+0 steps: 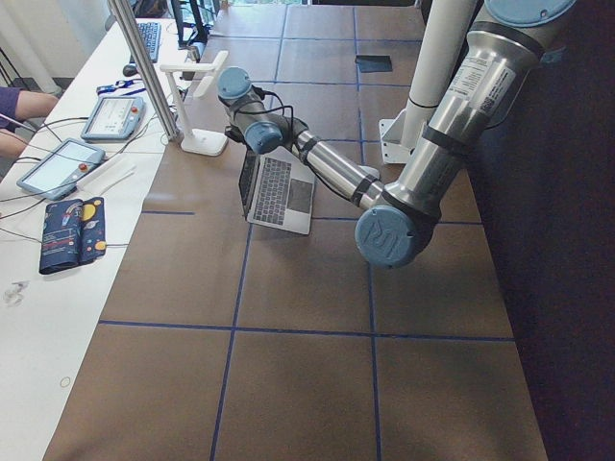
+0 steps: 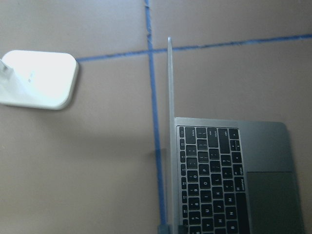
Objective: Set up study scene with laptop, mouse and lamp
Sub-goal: 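Carry the laptop with the left gripper in front of the lamp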
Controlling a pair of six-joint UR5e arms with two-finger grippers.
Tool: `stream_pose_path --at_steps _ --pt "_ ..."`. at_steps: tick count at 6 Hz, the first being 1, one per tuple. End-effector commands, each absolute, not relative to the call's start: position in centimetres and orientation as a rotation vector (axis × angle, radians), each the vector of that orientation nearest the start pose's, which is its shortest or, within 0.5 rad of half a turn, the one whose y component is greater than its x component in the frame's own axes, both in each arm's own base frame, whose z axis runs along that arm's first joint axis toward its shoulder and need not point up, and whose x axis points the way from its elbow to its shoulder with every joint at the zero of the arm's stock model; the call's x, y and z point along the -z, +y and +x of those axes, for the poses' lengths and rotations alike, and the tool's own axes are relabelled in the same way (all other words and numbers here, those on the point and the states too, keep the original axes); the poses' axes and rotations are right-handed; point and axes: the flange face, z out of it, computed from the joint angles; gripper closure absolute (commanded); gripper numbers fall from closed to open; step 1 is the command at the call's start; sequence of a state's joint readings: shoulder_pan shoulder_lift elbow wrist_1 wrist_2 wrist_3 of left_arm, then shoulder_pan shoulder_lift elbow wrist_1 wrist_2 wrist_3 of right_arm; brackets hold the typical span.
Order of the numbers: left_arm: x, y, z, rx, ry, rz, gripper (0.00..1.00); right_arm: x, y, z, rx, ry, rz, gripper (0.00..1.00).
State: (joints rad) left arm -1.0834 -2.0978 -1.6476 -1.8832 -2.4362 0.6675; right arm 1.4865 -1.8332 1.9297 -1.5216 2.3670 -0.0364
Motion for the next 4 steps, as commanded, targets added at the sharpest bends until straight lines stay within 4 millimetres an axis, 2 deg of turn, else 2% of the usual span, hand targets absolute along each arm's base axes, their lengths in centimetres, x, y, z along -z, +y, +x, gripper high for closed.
stream_pose_path --at_steps 1,2,3,4 --pt "-20.7 -60.9 33.6 -1.353 0.726 1.004 1.0 -58.9 -39.3 2.9 0.171 -0.8 0.118 0.0" --pt "-18.5 -62.2 37.1 -1.34 0.691 1.002 1.0 -59.0 -39.3 2.9 0.171 -0.799 0.119 0.0" --pt "-18.2 -63.2 38.0 -1.334 0.68 0.995 0.99 -58.9 -39.3 2.9 0.171 -0.8 0.118 0.0" --pt "-18.3 -63.3 38.3 -1.323 0.677 0.989 0.96 -59.0 -39.3 2.9 0.171 -0.8 0.117 0.0"
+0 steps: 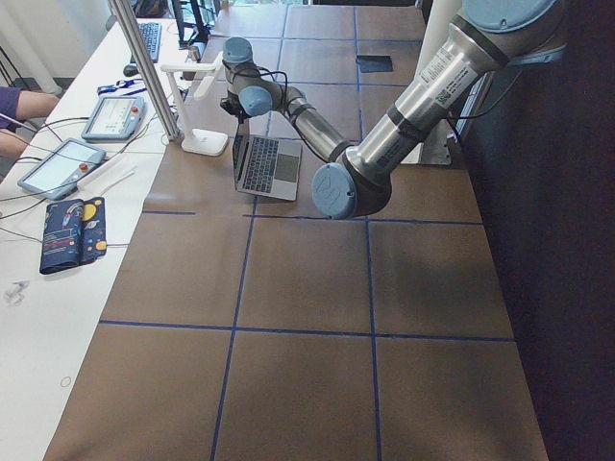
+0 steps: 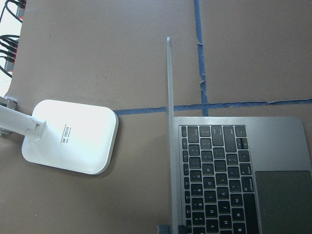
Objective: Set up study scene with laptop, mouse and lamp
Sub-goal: 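Carry the laptop with the left gripper in front of the lamp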
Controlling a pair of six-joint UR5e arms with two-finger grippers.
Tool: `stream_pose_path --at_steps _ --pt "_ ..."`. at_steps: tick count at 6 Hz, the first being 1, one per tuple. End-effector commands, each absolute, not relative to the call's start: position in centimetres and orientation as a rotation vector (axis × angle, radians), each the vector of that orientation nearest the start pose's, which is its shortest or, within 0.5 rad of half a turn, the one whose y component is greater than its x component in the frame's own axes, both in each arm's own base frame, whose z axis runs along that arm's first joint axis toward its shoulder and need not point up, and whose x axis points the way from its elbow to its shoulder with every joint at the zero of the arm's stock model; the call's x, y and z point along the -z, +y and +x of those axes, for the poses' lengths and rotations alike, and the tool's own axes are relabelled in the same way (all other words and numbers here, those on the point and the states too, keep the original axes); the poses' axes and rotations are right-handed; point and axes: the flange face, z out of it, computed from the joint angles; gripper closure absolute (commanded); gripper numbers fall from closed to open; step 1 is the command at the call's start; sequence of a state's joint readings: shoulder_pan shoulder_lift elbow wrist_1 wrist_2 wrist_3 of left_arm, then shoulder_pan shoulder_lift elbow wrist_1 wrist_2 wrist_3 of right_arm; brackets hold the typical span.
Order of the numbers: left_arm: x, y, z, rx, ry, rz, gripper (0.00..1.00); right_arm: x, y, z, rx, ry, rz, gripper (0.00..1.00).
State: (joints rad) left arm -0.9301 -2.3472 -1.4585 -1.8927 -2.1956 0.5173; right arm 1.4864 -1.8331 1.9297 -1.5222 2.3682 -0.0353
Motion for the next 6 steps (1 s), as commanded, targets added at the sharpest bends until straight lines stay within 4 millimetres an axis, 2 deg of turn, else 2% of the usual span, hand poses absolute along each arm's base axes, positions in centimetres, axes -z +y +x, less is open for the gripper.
stream_pose_path --at_steps 1,2,3,4,5,6 --pt "-18.9 -63.9 38.6 -1.293 0.669 0.978 0.91 -59.0 -39.3 2.9 0.171 -0.8 0.117 0.0" --pt "-19.2 -63.9 38.5 -1.268 0.681 0.964 0.82 -59.0 -39.3 2.9 0.172 -0.8 0.118 0.0" --pt "-18.5 -63.8 38.3 -1.269 0.681 0.975 0.63 -59.1 -39.3 2.9 0.171 -0.8 0.115 0.0" --pt "-17.6 -63.5 37.7 -1.269 0.677 1.01 0.28 -59.4 -39.3 2.9 0.169 -0.799 0.11 0.0" --pt "-16.9 -63.9 35.3 -1.244 0.666 1.031 0.28 -59.3 -39.3 2.9 0.169 -0.8 0.11 0.0" --pt "-17.2 -64.0 31.3 -1.216 0.667 1.043 0.29 -59.3 -39.3 2.9 0.169 -0.8 0.11 0.0"
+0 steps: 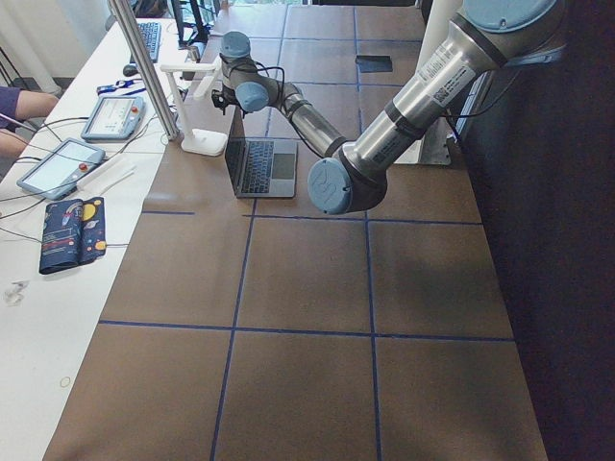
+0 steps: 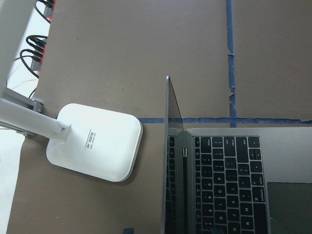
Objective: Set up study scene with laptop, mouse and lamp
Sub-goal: 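Open the left gripper and withdraw the left arm from the laptop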
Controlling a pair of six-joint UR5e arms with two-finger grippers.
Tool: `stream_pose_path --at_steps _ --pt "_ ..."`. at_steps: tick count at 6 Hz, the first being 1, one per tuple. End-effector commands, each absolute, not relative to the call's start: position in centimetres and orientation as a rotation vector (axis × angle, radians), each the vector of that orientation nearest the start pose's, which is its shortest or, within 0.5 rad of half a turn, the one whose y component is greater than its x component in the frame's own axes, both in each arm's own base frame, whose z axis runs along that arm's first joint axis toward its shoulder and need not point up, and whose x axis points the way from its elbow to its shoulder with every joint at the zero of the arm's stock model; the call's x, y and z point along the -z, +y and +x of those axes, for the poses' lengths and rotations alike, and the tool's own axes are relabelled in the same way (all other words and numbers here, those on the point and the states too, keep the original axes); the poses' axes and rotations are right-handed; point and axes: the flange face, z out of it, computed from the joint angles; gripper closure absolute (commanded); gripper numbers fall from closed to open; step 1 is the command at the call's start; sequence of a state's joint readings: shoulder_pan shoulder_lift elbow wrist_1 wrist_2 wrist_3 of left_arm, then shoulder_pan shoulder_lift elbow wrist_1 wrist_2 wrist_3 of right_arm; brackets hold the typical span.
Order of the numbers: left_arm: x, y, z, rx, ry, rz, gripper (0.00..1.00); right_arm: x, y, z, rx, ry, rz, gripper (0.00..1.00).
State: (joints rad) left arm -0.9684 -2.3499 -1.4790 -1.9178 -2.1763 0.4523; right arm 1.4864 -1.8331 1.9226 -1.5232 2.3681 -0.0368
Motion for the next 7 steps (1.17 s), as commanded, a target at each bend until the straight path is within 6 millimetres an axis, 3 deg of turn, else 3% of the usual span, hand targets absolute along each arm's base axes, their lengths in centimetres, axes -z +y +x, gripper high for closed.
stream_pose_path --at_steps 1,2,4,5,6,7 --pt "-21.0 -62.3 27.8 -1.207 0.726 1.009 0.3 -59.4 -39.2 2.9 0.167 -0.8 0.108 0.0" --pt "-24.0 -59.7 25.2 -1.184 0.729 0.957 0.29 -59.1 -39.3 2.9 0.17 -0.808 0.114 0.0" --pt "-27.7 -55.3 20.8 -1.07 0.736 0.584 0.28 -58.6 -39.4 2.6 0.184 -0.834 0.132 0.0" --pt "-29.9 -55.0 19.2 -1.002 0.735 0.433 0.23 -58.2 -39.6 2.3 0.203 -0.838 0.159 0.0" --pt "-35.6 -54.3 15.8 -0.845 0.739 0.297 0.01 -57.6 -39.6 1.0 0.244 -0.836 0.16 0.0" --pt "-41.8 -51.6 13.2 -0.582 0.742 0.117 0.0 -56.5 -39.6 -1.4 0.308 -0.834 0.154 0.0"
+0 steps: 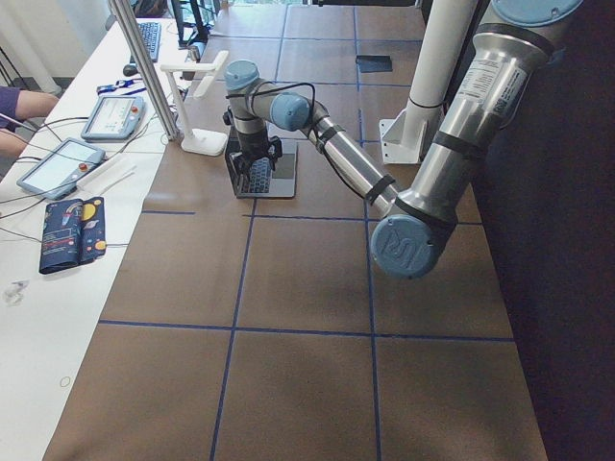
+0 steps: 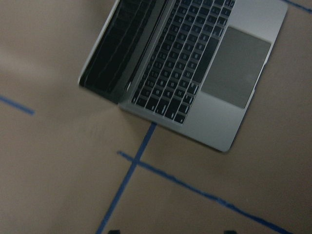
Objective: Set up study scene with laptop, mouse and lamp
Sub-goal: 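Open the left gripper and withdraw the left arm from the laptop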
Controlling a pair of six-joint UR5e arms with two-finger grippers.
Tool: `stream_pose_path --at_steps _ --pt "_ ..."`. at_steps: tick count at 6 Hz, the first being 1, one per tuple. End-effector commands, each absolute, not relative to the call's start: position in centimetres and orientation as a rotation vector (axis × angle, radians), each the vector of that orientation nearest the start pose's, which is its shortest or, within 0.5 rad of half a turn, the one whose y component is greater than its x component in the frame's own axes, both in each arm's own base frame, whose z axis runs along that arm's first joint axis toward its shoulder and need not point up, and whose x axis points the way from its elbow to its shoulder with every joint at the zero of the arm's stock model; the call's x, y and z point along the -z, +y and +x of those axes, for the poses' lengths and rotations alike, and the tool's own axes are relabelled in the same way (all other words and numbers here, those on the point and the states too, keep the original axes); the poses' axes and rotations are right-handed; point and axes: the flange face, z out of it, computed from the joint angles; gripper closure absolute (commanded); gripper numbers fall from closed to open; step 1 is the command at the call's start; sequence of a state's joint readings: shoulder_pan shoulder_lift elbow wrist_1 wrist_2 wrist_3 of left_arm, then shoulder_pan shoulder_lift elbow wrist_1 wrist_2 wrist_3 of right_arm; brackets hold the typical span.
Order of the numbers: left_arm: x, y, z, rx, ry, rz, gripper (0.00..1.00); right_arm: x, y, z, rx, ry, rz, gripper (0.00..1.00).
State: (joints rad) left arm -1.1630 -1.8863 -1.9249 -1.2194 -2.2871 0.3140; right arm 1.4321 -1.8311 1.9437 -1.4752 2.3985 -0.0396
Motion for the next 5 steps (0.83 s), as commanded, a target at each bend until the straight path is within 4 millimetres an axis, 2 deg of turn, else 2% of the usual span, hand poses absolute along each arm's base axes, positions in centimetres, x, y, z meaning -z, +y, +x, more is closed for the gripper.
stream_pose_path --at_steps 1,2,3,5 --pt "-46.6 -49.4 10.8 -0.421 0.732 0.005 0.0 -55.8 -39.5 -3.9 0.366 -0.841 0.14 0.0" --pt "-50.3 -47.4 8.9 -0.389 0.728 -0.007 0.0 -53.0 -38.8 -6.5 0.243 -0.864 0.071 0.0" --pt "-53.3 -45.5 8.2 -0.395 0.734 0.034 0.0 -52.4 -36.5 -8.4 0.19 -0.879 0.055 0.0" --pt "-55.7 -45.0 8.1 -0.353 0.74 0.05 0.0 -54.2 -30.3 -10.8 0.114 -0.921 0.065 0.0"
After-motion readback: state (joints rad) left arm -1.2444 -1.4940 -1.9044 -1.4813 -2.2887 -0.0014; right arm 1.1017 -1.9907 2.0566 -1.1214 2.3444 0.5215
